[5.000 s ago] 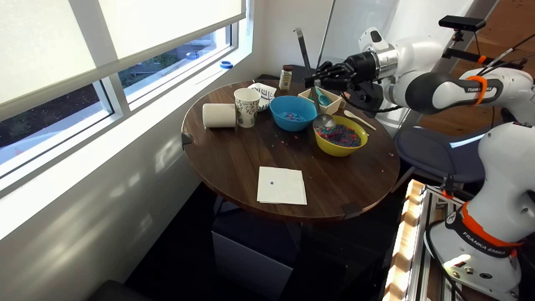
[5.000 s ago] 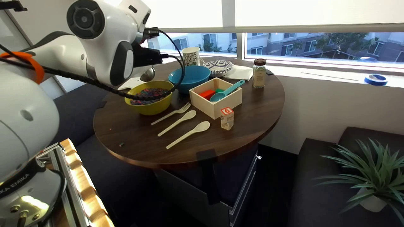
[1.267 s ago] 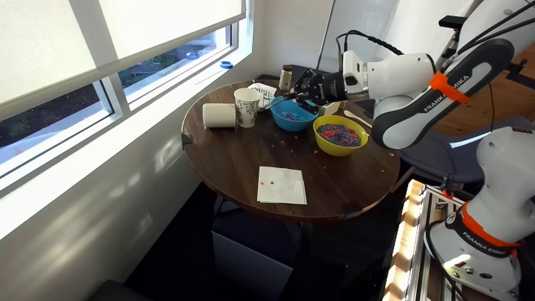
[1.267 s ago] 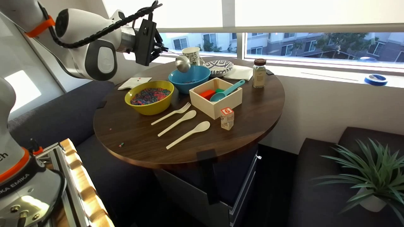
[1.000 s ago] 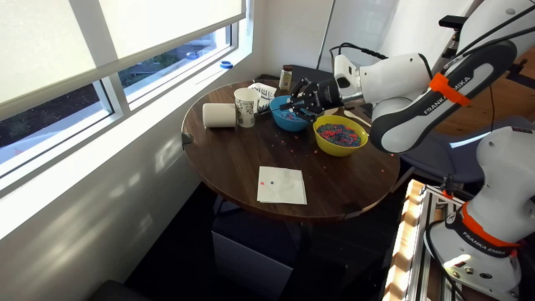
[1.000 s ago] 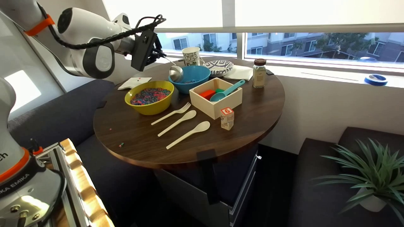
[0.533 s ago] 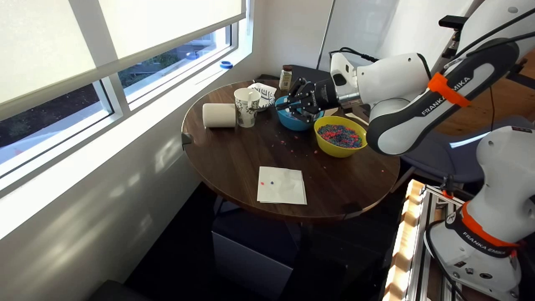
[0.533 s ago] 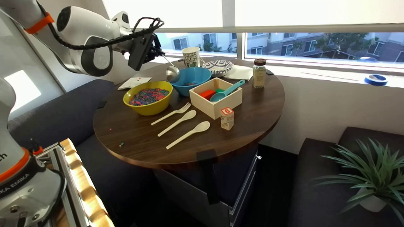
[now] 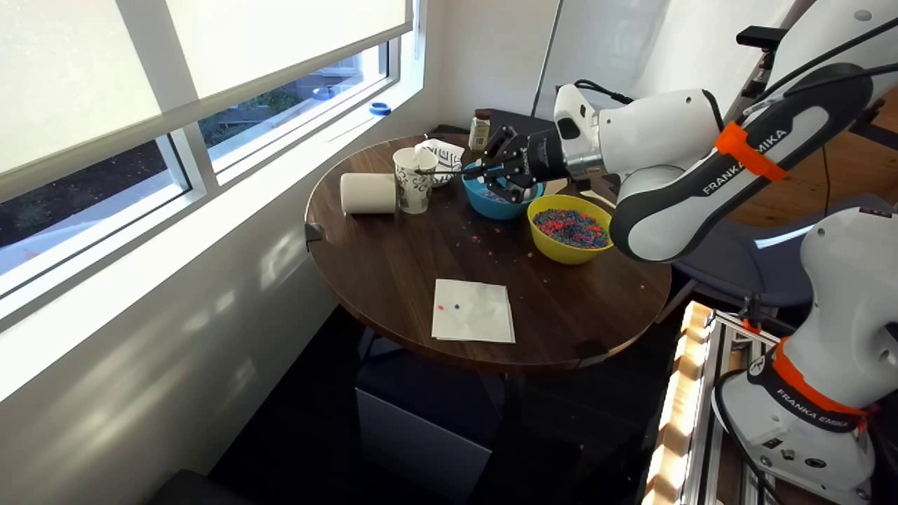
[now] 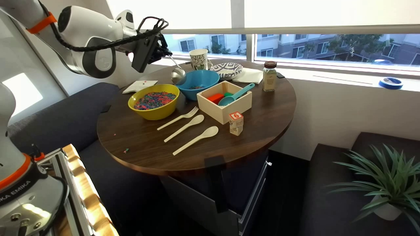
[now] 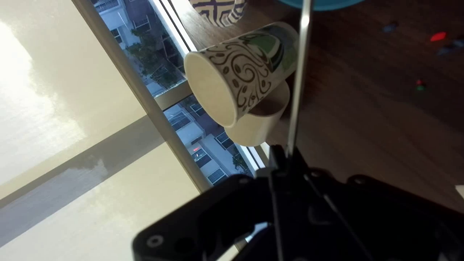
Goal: Pick up the silver utensil, scoop some of the substance from the yellow bowl and pour it into the blue bowl, put the silver utensil back on the yellow bowl and table
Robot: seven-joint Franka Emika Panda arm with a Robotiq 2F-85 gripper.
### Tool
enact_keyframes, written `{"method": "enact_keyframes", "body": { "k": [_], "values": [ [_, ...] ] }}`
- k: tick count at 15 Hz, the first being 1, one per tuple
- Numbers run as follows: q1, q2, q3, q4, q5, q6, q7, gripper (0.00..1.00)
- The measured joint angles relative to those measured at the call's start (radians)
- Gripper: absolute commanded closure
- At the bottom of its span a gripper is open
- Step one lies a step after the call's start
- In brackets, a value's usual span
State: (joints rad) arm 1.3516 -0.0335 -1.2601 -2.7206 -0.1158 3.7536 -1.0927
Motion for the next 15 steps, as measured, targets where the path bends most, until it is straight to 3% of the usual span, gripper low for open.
{"method": "enact_keyframes", "body": {
  "k": [9, 15],
  "values": [
    [-0.001, -0.004, 0.094, 0.000, 0.327, 0.005, -0.284, 0.99],
    [0.002, -0.022, 0.227, -0.001, 0.710, 0.010, -0.560, 0.99]
  ]
}}
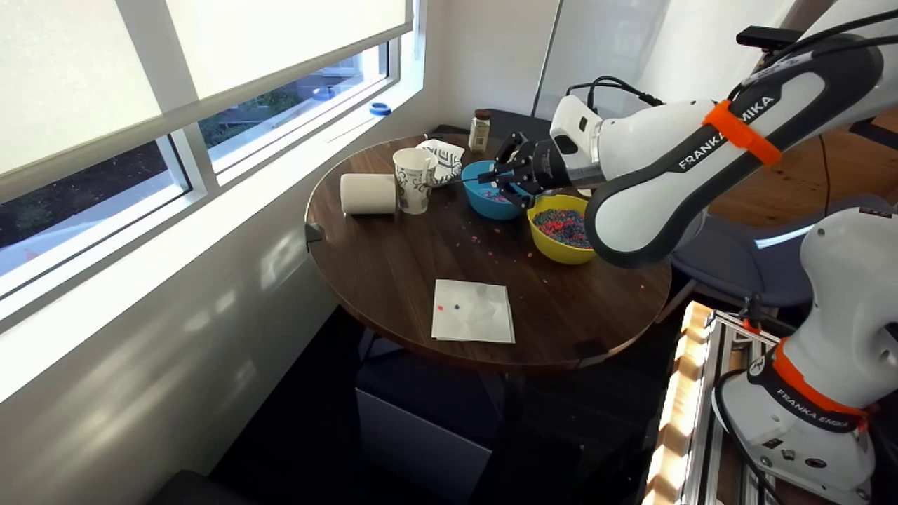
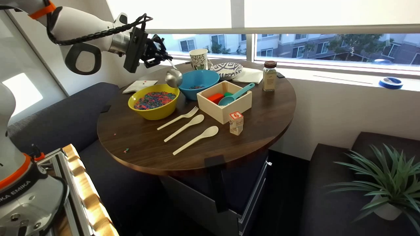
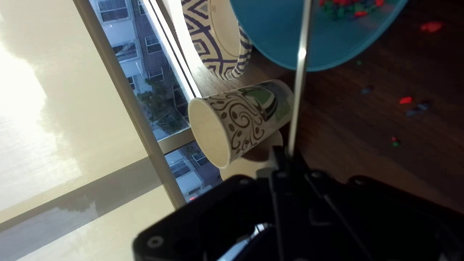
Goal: Pick up the silver utensil, scoop some of the substance from the yellow bowl and pour it into the blue bowl, put the silver utensil back on the yellow bowl and table
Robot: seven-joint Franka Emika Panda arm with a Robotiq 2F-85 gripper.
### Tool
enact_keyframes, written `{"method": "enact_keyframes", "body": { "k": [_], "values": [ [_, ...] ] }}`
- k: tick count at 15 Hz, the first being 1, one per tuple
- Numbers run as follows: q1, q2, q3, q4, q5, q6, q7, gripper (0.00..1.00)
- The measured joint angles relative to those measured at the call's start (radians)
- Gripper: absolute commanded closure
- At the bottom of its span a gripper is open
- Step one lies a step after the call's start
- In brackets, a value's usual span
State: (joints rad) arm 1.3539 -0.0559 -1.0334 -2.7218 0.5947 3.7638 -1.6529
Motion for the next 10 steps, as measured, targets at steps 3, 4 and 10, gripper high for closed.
{"method": "enact_keyframes", "body": {
  "k": [3, 4, 10],
  "values": [
    [0.000, -0.033, 0.078, 0.001, 0.220, 0.029, -0.179, 0.99],
    [0.000, -0.049, 0.106, 0.001, 0.291, 0.041, -0.240, 0.99],
    [-0.002, -0.174, 0.246, 0.000, 0.594, 0.088, -0.472, 0.99]
  ]
}}
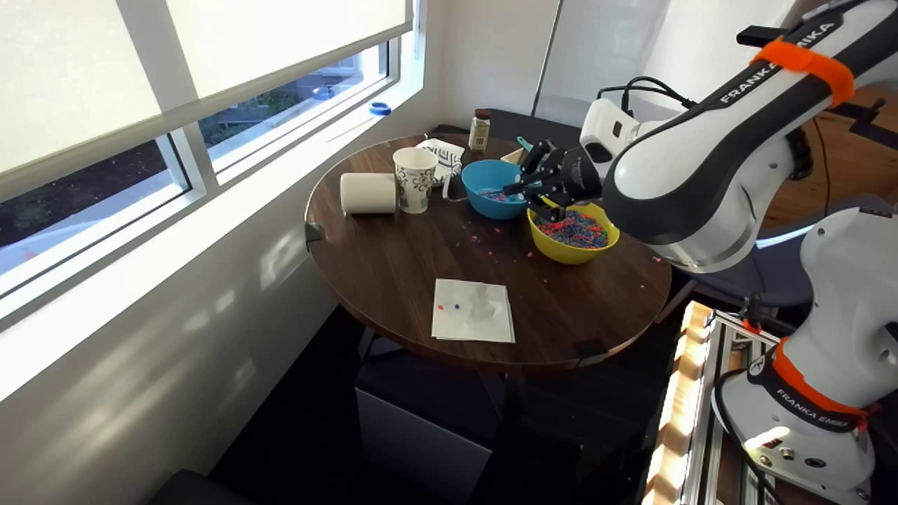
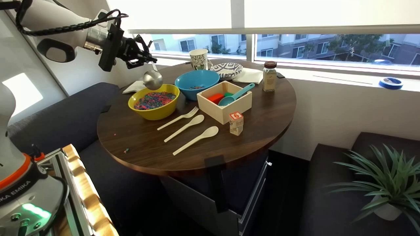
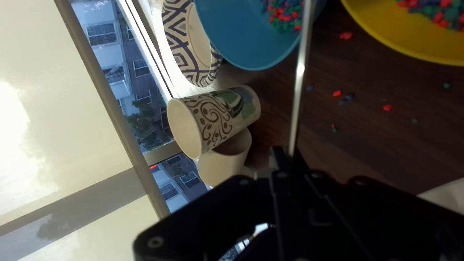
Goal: Pick up the silver utensil, scoop some of the substance from the yellow bowl and pour it into the blue bowl, put the silver utensil back on the yellow bowl and table
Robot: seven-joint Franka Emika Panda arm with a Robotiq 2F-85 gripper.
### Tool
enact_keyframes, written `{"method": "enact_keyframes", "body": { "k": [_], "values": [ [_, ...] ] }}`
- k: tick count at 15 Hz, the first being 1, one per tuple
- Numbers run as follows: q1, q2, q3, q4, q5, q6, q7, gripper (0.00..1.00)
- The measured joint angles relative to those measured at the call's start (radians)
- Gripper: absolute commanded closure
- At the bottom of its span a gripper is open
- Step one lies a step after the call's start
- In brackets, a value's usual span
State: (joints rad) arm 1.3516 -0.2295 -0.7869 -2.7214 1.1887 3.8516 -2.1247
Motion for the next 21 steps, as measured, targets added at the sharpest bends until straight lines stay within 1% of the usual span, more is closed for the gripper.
{"method": "enact_keyframes", "body": {
  "k": [3, 9, 12, 15, 21],
  "values": [
    [-0.013, -0.067, 0.026, -0.005, 0.056, 0.000, -0.041, 0.99],
    [-0.055, -0.157, 0.023, -0.027, 0.065, -0.007, -0.056, 0.99],
    [-0.060, -0.166, 0.007, -0.027, 0.064, -0.014, -0.056, 0.99],
    [-0.059, -0.166, -0.016, -0.027, 0.064, -0.047, -0.056, 0.99],
    [-0.048, -0.162, -0.082, -0.027, 0.053, -0.096, -0.054, 0.99]
  ]
}}
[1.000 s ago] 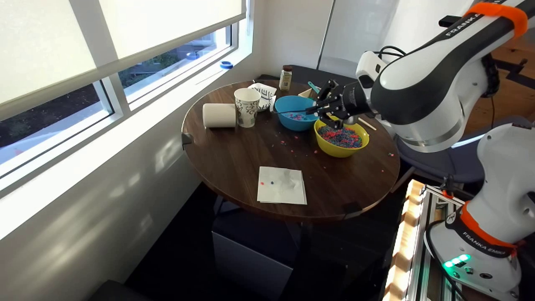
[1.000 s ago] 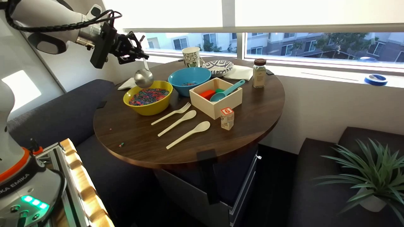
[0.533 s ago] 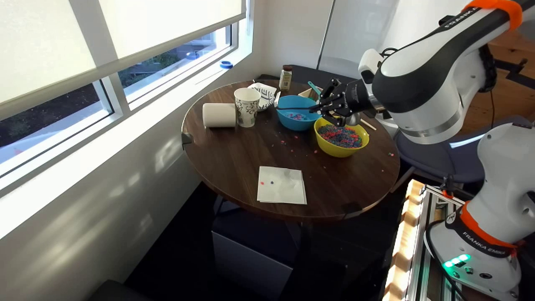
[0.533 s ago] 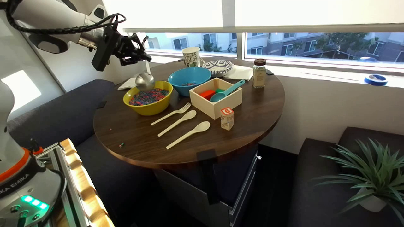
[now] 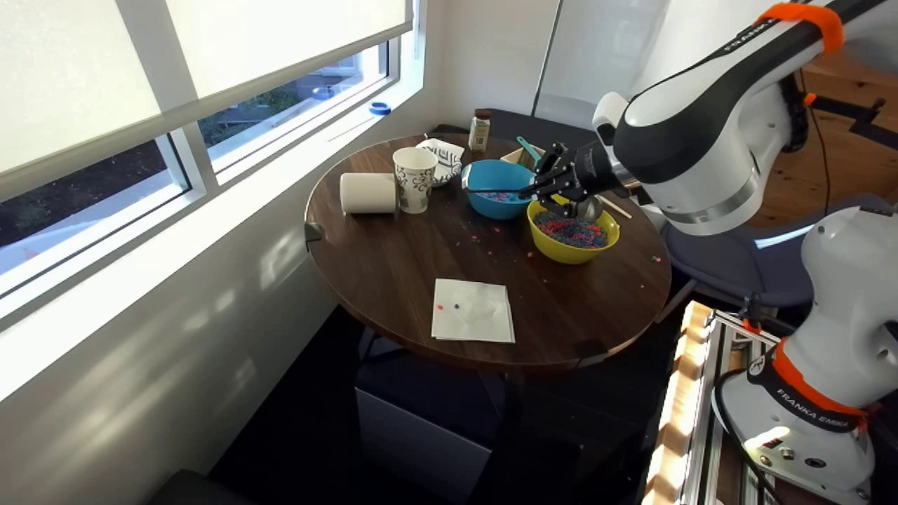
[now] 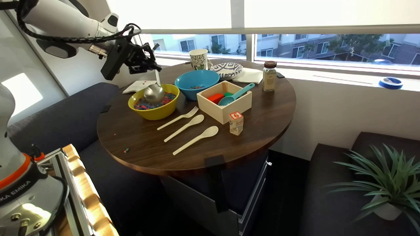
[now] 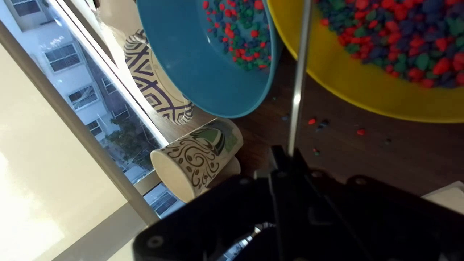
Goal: Pick up the silver utensil, scoop some of the substance from the yellow bowl and pour it into the blue bowl, put the silver utensil back on the yellow bowl and table
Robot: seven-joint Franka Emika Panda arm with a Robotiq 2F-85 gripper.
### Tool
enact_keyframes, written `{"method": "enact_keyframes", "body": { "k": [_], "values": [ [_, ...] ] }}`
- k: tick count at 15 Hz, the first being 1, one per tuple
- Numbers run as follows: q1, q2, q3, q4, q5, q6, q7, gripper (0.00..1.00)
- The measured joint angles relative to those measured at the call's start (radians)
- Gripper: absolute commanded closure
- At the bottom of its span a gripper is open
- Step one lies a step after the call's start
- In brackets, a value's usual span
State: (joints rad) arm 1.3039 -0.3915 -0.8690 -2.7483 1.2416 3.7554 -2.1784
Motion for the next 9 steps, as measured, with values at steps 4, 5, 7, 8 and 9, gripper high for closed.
{"method": "enact_keyframes", "body": {
  "k": [4, 5, 7, 8, 9],
  "values": [
    [0.025, 0.007, -0.049, 0.000, -0.006, -0.030, 0.000, 0.99],
    [0.034, 0.010, -0.061, 0.000, -0.011, -0.032, 0.000, 0.99],
    [0.055, 0.015, -0.084, 0.000, -0.023, -0.032, 0.003, 0.99],
    [0.067, 0.017, -0.096, 0.000, -0.029, -0.032, 0.005, 0.99],
    [0.079, 0.020, -0.108, 0.000, -0.035, -0.032, 0.006, 0.99]
  ]
}}
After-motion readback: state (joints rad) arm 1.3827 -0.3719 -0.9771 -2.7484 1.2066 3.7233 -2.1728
